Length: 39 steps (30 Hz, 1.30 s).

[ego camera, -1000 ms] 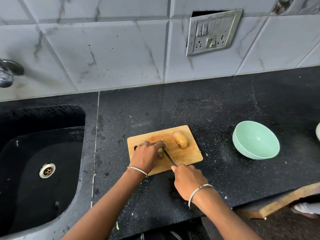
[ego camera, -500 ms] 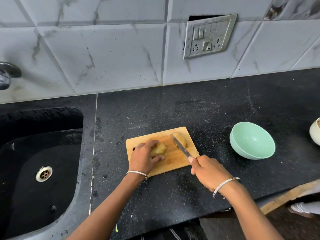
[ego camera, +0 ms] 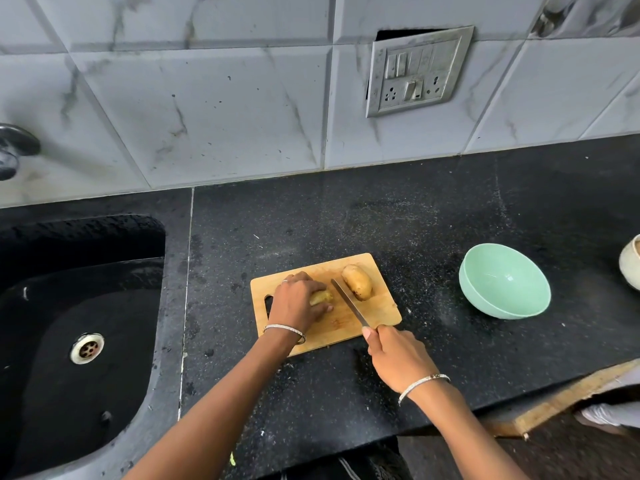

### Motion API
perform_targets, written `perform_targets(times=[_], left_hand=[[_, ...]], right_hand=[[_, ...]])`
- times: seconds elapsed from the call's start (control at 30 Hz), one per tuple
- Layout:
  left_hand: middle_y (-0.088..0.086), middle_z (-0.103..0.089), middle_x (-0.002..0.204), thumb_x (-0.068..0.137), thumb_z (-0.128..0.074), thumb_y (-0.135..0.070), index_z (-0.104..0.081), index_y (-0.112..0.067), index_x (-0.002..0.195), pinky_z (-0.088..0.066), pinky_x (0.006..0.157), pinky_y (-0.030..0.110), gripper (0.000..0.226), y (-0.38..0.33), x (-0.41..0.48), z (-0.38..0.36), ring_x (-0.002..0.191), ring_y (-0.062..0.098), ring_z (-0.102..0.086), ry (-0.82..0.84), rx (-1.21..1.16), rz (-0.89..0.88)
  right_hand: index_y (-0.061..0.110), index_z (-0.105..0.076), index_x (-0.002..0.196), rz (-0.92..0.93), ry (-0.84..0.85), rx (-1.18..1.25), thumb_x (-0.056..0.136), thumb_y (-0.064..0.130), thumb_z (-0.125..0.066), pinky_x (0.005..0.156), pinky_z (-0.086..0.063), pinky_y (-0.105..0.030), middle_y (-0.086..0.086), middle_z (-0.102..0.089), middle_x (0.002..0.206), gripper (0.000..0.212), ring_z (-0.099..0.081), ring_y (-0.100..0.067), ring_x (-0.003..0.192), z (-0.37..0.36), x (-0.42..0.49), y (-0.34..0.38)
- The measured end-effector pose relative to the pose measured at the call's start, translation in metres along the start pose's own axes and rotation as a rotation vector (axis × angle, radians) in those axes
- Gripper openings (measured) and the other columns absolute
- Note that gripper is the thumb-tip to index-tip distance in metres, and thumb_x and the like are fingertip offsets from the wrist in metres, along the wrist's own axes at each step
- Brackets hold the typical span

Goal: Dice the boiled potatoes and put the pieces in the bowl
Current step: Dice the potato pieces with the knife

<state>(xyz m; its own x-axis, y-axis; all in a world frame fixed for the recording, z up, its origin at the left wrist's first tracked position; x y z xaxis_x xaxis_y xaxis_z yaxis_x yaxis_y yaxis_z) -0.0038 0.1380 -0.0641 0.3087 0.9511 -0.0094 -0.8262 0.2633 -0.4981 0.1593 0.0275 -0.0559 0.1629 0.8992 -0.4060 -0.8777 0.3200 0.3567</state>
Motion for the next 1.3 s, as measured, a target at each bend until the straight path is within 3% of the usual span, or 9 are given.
perform_targets(times=[0.33,0.5,0.63,0.8,0.97,1.3], left_hand=[[-0.004,-0.065,0.109,0.075,-0.075,-0.046,-0.067,-0.029,0.118,-0.046,0.081,0.033,0.047,-0.011,-0.001,-0.004,0.103,0.02,-0.056,-0.035,-0.005,-0.024],[-0.003,-0.066,0.111,0.065,-0.084,-0.044,-0.065,-0.024,0.119,-0.043,0.086,0.031,0.061,-0.002,-0.006,0.001,0.103,0.019,-0.057,-0.07,-0.107,0.001],[-0.006,-0.067,0.106,0.066,-0.085,-0.034,-0.065,-0.026,0.11,-0.046,0.081,0.03,0.048,0.011,-0.015,0.004,0.097,0.019,-0.059,-0.083,-0.128,0.035],[-0.009,-0.069,0.103,0.072,-0.081,-0.028,-0.067,-0.026,0.107,-0.041,0.075,0.023,0.038,0.009,-0.02,0.006,0.091,0.014,-0.061,-0.091,-0.145,0.035],[-0.009,-0.071,0.102,0.075,-0.079,-0.027,-0.069,-0.025,0.106,-0.038,0.073,0.02,0.032,0.008,-0.021,0.008,0.091,0.014,-0.062,-0.115,-0.147,0.041],[-0.01,-0.073,0.098,0.075,-0.079,-0.032,-0.072,-0.028,0.103,-0.05,0.081,0.035,0.029,0.012,-0.014,0.008,0.09,0.019,-0.065,-0.061,-0.123,0.069]], right_hand=[[0.015,-0.058,0.096,0.027,0.021,0.007,0.103,0.048,-0.024,0.08,-0.049,-0.043,-0.006,-0.066,0.1,0.047,-0.062,-0.031,0.092,-0.002,-0.001,0.002],[0.018,-0.056,0.095,0.024,-0.047,0.01,0.102,0.051,-0.021,0.078,-0.051,-0.045,-0.003,-0.067,0.098,0.048,-0.063,-0.032,0.091,0.002,-0.003,0.005],[0.024,-0.051,0.093,0.079,-0.087,0.052,0.095,0.061,-0.01,0.077,-0.052,-0.047,0.001,-0.068,0.095,0.056,-0.065,-0.029,0.088,-0.003,-0.008,0.014],[0.017,-0.052,0.097,0.088,-0.068,0.064,0.103,0.045,-0.02,0.075,-0.05,-0.044,-0.006,-0.065,0.095,0.043,-0.063,-0.033,0.088,-0.012,-0.015,0.027],[0.019,-0.044,0.092,0.081,-0.076,0.054,0.104,0.045,-0.019,0.065,-0.044,-0.039,-0.005,-0.059,0.086,0.039,-0.062,-0.033,0.086,-0.013,-0.02,0.033],[0.017,-0.051,0.096,0.028,-0.057,0.121,0.104,0.047,-0.02,0.073,-0.05,-0.044,-0.01,-0.063,0.095,0.044,-0.062,-0.035,0.089,-0.018,-0.006,0.042]])
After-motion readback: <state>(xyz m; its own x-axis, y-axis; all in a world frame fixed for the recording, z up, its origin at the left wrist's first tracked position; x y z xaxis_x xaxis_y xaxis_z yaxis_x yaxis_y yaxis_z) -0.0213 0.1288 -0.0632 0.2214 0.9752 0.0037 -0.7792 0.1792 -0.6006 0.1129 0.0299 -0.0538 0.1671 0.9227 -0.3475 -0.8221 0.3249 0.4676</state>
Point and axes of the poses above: each hand's wrist, its own x-axis towards the middle knuckle, its own z-axis out of the back of the hand, y = z × x, the point moved 6 cm from there along x, towards the middle knuckle
